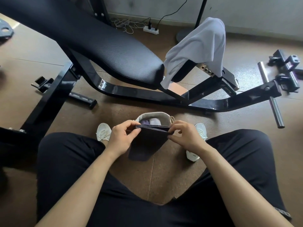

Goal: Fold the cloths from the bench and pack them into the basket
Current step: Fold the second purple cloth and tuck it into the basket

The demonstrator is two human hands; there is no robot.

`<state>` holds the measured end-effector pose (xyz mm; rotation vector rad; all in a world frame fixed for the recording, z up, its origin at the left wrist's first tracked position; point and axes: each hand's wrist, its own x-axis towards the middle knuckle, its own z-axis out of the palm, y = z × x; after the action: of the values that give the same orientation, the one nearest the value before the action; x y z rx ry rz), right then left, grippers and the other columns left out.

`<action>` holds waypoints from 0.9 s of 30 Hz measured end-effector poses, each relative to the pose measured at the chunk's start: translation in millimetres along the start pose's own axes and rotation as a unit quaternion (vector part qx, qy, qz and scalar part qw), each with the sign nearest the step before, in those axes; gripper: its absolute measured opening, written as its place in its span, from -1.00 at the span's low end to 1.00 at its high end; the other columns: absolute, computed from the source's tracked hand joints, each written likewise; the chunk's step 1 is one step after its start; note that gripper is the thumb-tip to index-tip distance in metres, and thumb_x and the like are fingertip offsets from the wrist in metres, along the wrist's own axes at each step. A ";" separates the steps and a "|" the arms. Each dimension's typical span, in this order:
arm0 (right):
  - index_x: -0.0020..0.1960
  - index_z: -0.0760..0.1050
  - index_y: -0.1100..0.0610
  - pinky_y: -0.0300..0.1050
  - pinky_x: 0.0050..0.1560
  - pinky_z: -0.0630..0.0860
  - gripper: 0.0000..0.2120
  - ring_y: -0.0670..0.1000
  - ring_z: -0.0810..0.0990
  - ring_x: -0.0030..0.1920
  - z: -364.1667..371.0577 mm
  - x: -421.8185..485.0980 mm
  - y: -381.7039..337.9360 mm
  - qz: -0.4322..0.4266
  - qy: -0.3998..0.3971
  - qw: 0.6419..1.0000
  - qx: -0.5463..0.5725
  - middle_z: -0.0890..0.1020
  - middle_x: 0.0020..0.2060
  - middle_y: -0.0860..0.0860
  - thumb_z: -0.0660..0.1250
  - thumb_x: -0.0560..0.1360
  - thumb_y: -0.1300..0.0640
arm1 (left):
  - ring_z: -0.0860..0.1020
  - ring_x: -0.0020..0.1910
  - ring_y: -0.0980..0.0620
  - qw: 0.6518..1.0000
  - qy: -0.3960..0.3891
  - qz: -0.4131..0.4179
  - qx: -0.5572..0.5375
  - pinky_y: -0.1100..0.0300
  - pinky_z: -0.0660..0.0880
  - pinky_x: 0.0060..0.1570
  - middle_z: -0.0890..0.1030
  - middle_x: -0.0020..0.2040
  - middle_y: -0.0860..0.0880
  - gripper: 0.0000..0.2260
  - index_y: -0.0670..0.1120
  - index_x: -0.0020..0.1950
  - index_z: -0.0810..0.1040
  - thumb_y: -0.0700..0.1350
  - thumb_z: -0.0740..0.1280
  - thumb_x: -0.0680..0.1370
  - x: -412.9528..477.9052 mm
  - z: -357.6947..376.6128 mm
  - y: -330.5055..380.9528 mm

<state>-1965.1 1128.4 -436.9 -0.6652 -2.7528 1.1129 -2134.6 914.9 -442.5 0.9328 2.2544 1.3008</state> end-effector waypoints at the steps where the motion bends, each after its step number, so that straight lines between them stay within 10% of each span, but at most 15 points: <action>1: -0.10 0.70 0.05 -0.16 0.03 0.56 -0.92 -0.11 0.63 -0.05 -2.2 -0.9 -2.4 0.006 0.007 1.000 0.029 0.67 -0.06 -0.12 0.56 0.42 0.15 | 0.67 -0.06 0.11 1.000 0.013 -0.006 0.004 -0.05 0.63 0.04 0.71 -0.06 0.11 -0.88 0.02 0.08 0.69 -0.13 0.46 0.56 2.1 -1.7 -1.4; 9: 0.07 0.62 0.13 -0.32 -0.05 0.52 -0.71 -0.09 0.60 -0.13 -9.4 -7.3 -27.1 -0.047 0.178 0.977 0.104 0.66 -0.17 -0.06 0.53 0.40 0.34 | 0.65 0.01 0.14 0.998 0.051 0.031 0.007 0.17 0.62 0.06 0.68 0.00 0.13 -0.85 0.00 0.15 0.63 -0.16 0.41 0.59 3.1 -4.1 7.3; 14: 0.02 0.71 0.05 -0.11 -0.04 0.49 -0.82 -0.07 0.56 -0.13 -7.3 0.6 -12.7 0.033 0.035 0.999 -0.023 0.63 -0.17 -0.11 0.53 0.43 0.22 | 0.66 -0.02 0.06 0.999 0.006 -0.033 0.040 -0.09 0.64 0.03 0.69 -0.05 0.10 -0.89 0.07 0.07 0.65 -0.12 0.45 0.57 4.9 2.2 -4.4; 20: 0.03 0.66 0.18 -0.20 0.09 0.59 -0.90 -0.10 0.68 -0.02 -12.2 -1.6 -18.1 0.078 0.053 0.955 0.282 0.73 -0.04 -0.03 0.46 0.52 0.28 | 0.66 -0.03 0.07 0.999 -0.003 -0.051 0.015 -0.08 0.63 0.06 0.69 -0.07 0.11 -0.88 0.07 0.02 0.64 -0.15 0.44 0.56 6.8 -1.4 0.1; 27: -0.05 0.67 0.08 -0.26 -0.05 0.55 -0.88 -0.17 0.63 -0.14 -4.4 -3.9 -29.6 0.039 0.030 0.958 0.283 0.69 -0.20 -0.12 0.46 0.52 0.29 | 0.63 0.04 0.13 0.993 -0.111 -0.004 0.049 0.09 0.59 0.11 0.65 -0.02 0.17 -0.66 0.13 0.11 0.55 0.07 0.41 0.34 2.5 0.4 19.5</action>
<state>-1971.1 1110.6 -413.3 -0.7033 -2.1967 1.7542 -2129.2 923.8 -425.8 1.0465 2.1611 1.0358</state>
